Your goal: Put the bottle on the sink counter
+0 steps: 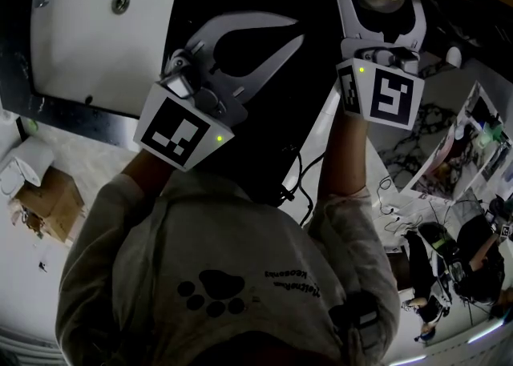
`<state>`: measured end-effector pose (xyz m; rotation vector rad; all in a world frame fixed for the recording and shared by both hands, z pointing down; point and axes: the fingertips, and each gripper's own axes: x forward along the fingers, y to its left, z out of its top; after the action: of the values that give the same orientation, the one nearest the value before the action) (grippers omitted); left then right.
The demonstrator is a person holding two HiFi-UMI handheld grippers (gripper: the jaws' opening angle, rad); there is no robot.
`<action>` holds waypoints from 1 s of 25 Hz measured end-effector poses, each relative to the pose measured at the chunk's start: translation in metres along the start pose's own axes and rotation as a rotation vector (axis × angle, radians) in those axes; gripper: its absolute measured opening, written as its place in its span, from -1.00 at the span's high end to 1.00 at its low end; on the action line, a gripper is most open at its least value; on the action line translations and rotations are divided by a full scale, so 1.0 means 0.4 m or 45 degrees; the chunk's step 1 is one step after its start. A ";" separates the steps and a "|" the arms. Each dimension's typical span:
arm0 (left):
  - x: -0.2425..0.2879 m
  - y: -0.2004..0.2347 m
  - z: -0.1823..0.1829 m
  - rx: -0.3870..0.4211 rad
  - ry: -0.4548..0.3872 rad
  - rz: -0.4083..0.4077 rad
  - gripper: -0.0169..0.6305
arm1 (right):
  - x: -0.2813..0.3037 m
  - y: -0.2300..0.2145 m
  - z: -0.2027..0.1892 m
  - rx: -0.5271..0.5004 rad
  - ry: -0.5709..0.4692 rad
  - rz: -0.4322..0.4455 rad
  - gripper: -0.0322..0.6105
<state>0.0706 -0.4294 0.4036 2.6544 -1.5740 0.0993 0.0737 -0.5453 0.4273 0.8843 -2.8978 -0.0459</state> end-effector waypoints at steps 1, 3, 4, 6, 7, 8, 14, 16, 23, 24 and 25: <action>0.000 0.002 -0.003 -0.002 0.003 0.001 0.94 | 0.006 -0.003 -0.004 0.002 0.004 0.005 -0.15; 0.000 0.005 -0.011 -0.008 0.011 0.005 0.94 | 0.018 -0.008 -0.005 0.001 0.006 0.012 -0.15; 0.000 0.007 -0.014 -0.012 0.013 0.009 0.94 | 0.022 -0.010 -0.006 -0.005 0.011 0.013 -0.15; 0.001 0.011 -0.017 -0.022 0.014 0.014 0.94 | 0.032 -0.012 -0.013 -0.012 0.035 0.015 -0.15; 0.001 0.013 -0.018 -0.027 0.014 0.015 0.94 | 0.037 -0.014 -0.020 -0.010 0.055 0.014 -0.15; 0.001 0.014 -0.019 -0.031 0.014 0.015 0.94 | 0.042 -0.016 -0.028 -0.004 0.078 0.011 -0.15; 0.000 0.020 -0.016 -0.046 0.006 0.015 0.94 | 0.064 -0.022 -0.063 0.035 0.204 0.021 -0.15; -0.001 0.018 -0.015 -0.046 0.003 0.013 0.94 | 0.071 -0.019 -0.072 0.035 0.240 0.030 -0.15; -0.005 0.016 -0.017 -0.062 -0.003 0.008 0.94 | 0.086 -0.012 -0.109 0.082 0.362 0.054 -0.15; -0.005 0.015 -0.018 -0.069 -0.003 0.007 0.94 | 0.087 -0.012 -0.114 0.097 0.373 0.058 -0.15; -0.005 0.013 -0.020 -0.076 -0.002 0.006 0.94 | 0.087 -0.011 -0.115 0.108 0.377 0.060 -0.15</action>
<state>0.0649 -0.4295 0.4114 2.6063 -1.5586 0.0499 0.0528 -0.5684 0.4763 0.7613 -2.6578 0.1959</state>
